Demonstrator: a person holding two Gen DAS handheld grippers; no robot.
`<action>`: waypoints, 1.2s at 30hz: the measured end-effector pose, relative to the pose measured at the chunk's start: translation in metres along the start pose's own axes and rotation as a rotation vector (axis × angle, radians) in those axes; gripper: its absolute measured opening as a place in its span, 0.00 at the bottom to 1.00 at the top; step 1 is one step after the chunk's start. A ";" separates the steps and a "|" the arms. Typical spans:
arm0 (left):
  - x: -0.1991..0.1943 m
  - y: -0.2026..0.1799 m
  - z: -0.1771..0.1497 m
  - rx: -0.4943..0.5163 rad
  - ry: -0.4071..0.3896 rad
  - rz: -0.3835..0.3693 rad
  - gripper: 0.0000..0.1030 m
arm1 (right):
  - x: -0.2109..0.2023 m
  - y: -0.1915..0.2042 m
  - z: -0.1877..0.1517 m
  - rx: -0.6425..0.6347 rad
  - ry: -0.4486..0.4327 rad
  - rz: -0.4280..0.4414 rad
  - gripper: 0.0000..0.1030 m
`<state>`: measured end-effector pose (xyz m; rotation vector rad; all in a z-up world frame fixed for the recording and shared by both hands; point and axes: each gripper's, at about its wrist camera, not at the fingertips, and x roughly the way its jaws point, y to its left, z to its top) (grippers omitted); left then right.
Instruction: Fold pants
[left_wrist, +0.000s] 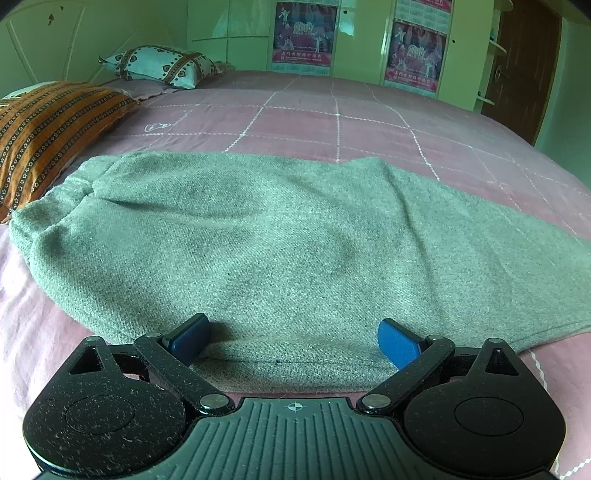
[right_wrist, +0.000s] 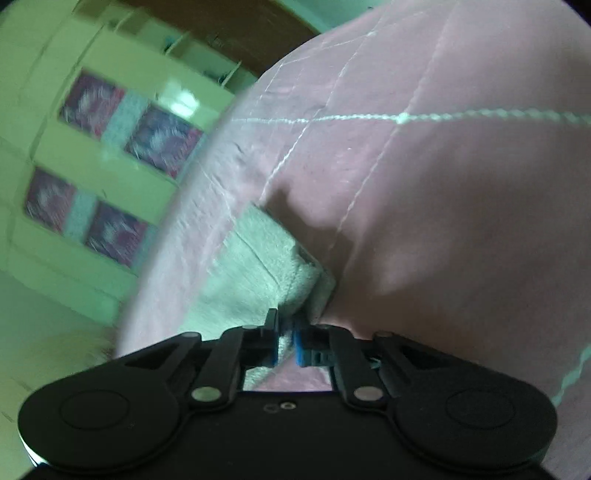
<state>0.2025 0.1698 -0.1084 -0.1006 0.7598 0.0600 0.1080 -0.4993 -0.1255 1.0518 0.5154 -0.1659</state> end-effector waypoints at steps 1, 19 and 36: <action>-0.001 0.001 0.000 -0.002 0.001 -0.003 0.94 | -0.007 0.003 0.000 -0.009 -0.025 0.007 0.19; -0.001 0.001 -0.004 0.002 -0.019 -0.008 0.94 | 0.013 0.024 -0.003 -0.095 0.001 0.006 0.00; -0.032 0.028 0.004 -0.047 -0.108 0.055 0.94 | -0.045 0.028 -0.015 -0.281 -0.132 -0.118 0.25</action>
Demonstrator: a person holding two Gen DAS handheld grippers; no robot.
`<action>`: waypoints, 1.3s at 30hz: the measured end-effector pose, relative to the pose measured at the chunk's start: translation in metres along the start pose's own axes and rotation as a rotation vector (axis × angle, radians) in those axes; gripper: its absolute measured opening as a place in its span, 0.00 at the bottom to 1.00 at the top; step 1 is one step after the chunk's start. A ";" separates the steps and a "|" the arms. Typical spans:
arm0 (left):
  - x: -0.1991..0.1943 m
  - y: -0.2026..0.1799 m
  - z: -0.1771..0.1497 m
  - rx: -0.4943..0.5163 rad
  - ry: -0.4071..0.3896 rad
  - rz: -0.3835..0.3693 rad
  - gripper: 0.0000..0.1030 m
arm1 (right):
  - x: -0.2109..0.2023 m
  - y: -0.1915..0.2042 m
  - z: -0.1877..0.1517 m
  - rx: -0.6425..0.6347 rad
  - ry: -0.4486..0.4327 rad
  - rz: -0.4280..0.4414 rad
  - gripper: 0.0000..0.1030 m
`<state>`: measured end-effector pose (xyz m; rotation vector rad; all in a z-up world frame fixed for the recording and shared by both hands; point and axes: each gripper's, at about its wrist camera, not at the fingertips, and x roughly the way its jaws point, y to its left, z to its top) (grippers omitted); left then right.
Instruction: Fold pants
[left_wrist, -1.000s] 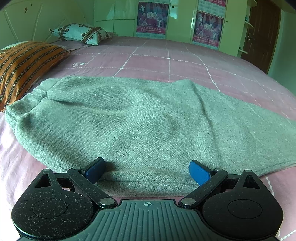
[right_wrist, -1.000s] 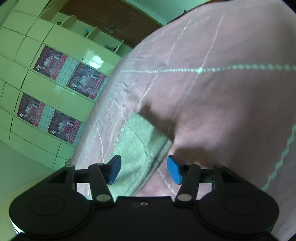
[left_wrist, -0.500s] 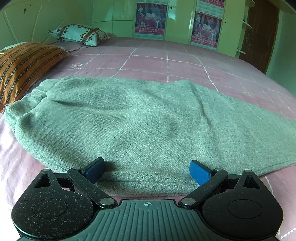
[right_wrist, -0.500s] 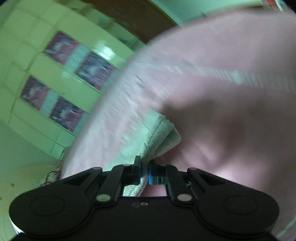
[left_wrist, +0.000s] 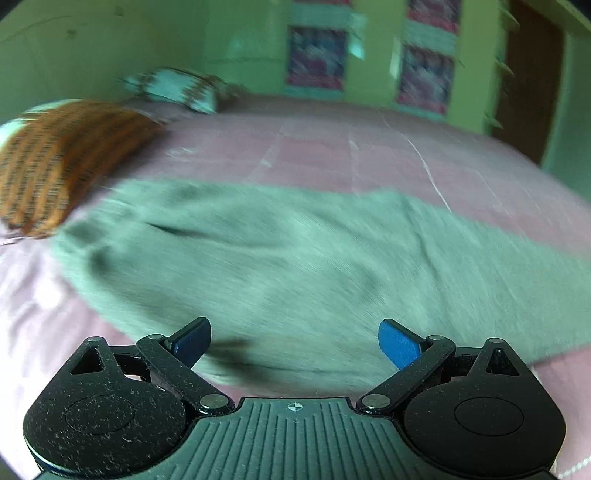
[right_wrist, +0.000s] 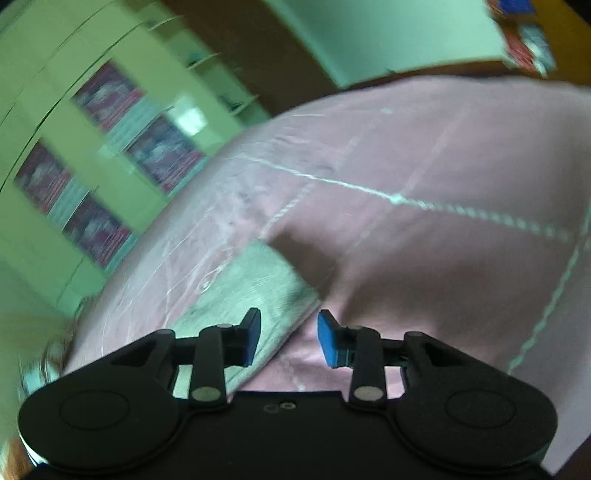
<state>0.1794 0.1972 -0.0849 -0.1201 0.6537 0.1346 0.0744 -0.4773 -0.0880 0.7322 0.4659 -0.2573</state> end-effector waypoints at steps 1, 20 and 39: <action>-0.002 0.009 0.003 -0.023 -0.015 0.018 0.94 | -0.001 0.007 0.000 -0.033 -0.004 0.012 0.25; 0.058 0.156 0.036 -0.359 -0.003 0.090 0.30 | 0.064 0.150 -0.071 -0.204 0.269 0.171 0.29; 0.025 0.146 0.088 -0.156 -0.124 0.028 0.38 | 0.075 0.180 -0.087 -0.245 0.317 0.231 0.34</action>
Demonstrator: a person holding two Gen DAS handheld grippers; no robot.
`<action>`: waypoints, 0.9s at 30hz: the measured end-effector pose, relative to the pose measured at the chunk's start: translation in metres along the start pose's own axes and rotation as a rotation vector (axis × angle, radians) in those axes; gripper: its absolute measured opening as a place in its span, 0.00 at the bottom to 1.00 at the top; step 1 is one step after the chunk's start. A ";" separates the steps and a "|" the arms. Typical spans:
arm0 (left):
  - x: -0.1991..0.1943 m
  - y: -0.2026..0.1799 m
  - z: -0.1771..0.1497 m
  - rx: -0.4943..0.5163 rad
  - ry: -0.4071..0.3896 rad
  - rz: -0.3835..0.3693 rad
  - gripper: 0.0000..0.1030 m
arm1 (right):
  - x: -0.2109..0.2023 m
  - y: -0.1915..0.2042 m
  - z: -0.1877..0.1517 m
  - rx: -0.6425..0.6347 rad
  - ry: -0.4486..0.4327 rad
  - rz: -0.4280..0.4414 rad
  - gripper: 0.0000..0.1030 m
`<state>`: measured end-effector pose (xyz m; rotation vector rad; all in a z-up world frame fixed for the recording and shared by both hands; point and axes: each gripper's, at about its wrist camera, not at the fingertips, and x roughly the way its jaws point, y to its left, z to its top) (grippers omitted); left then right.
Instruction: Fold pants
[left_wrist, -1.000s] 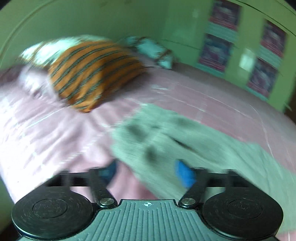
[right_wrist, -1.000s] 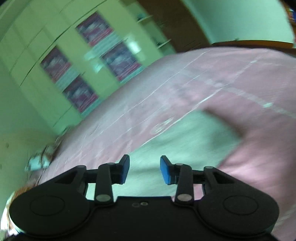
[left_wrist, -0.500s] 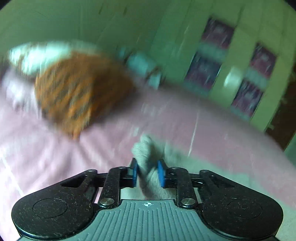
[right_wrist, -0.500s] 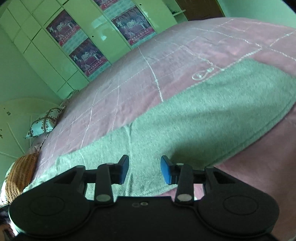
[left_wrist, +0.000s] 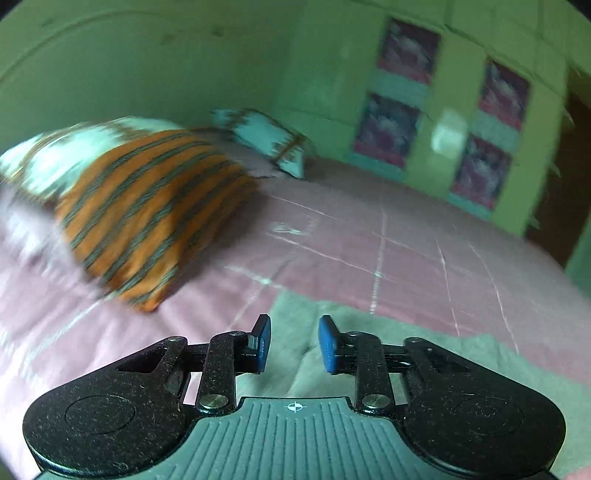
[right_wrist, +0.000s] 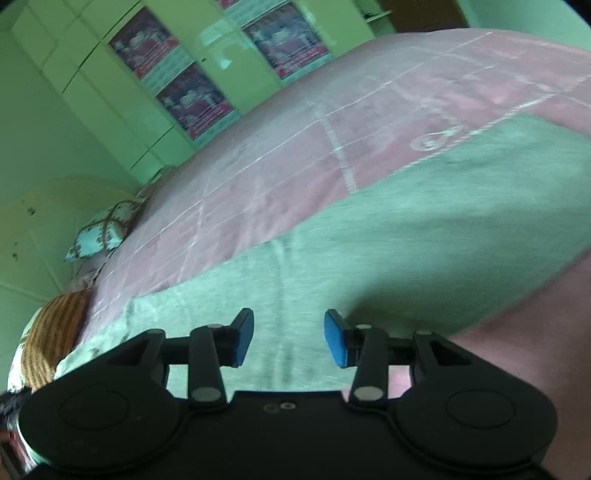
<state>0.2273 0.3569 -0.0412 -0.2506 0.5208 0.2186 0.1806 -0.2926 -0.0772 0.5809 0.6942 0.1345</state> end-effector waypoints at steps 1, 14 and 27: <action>0.015 -0.007 0.007 0.039 0.035 0.005 0.53 | 0.006 0.008 0.001 0.000 0.005 0.011 0.35; 0.116 -0.009 0.010 -0.019 0.161 -0.090 0.18 | 0.049 0.063 -0.006 -0.054 0.079 0.044 0.42; 0.061 -0.019 0.023 0.050 0.033 -0.010 0.57 | 0.069 0.093 -0.010 -0.144 0.108 0.083 0.44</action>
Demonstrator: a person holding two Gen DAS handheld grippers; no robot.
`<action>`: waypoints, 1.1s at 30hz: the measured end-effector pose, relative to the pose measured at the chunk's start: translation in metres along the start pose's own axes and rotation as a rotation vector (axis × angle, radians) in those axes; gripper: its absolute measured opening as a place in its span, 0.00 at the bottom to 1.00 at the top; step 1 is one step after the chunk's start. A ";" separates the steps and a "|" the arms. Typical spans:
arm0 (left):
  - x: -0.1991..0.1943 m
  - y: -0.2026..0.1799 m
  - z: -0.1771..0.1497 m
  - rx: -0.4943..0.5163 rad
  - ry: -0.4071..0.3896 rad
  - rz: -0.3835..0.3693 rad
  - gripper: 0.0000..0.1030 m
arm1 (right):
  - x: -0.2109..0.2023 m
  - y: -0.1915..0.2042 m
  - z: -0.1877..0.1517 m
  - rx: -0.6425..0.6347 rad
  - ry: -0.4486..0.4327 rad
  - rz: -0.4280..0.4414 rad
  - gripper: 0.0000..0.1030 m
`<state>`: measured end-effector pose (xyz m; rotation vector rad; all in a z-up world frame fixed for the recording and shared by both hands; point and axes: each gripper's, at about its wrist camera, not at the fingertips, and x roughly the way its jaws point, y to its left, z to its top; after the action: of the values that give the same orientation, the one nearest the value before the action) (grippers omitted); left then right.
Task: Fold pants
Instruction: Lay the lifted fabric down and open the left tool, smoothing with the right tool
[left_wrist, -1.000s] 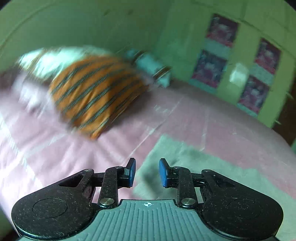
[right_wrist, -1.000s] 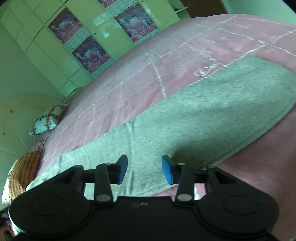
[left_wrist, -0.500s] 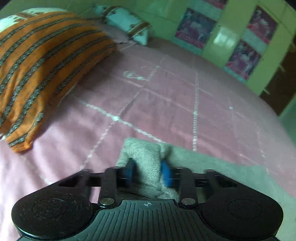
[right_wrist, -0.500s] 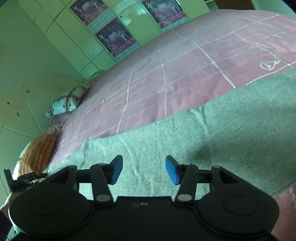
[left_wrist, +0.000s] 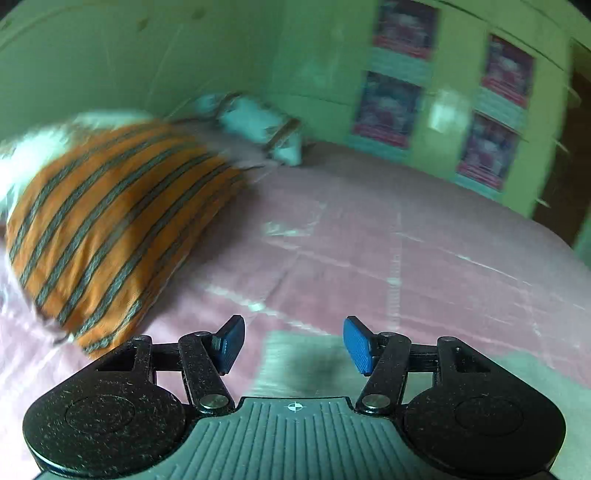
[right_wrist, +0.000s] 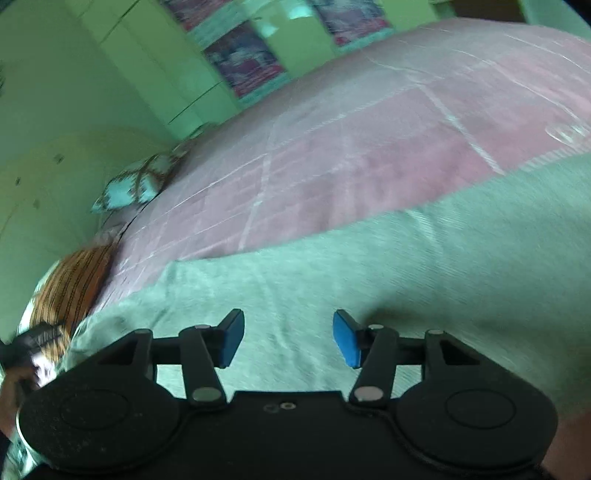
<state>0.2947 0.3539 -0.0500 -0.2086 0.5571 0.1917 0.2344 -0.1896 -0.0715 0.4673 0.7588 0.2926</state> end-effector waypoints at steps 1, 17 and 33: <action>-0.003 -0.012 0.001 0.037 0.002 -0.015 0.57 | 0.009 0.008 0.003 -0.017 0.016 0.020 0.42; 0.037 -0.071 -0.019 0.206 0.156 -0.057 0.54 | 0.200 0.191 0.033 -0.484 0.258 0.057 0.21; 0.062 -0.079 -0.030 0.281 0.142 0.026 0.82 | 0.164 0.135 0.049 -0.315 0.193 0.051 0.27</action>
<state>0.3504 0.2783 -0.0971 0.0586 0.7206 0.1227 0.3713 -0.0198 -0.0695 0.1614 0.8717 0.5015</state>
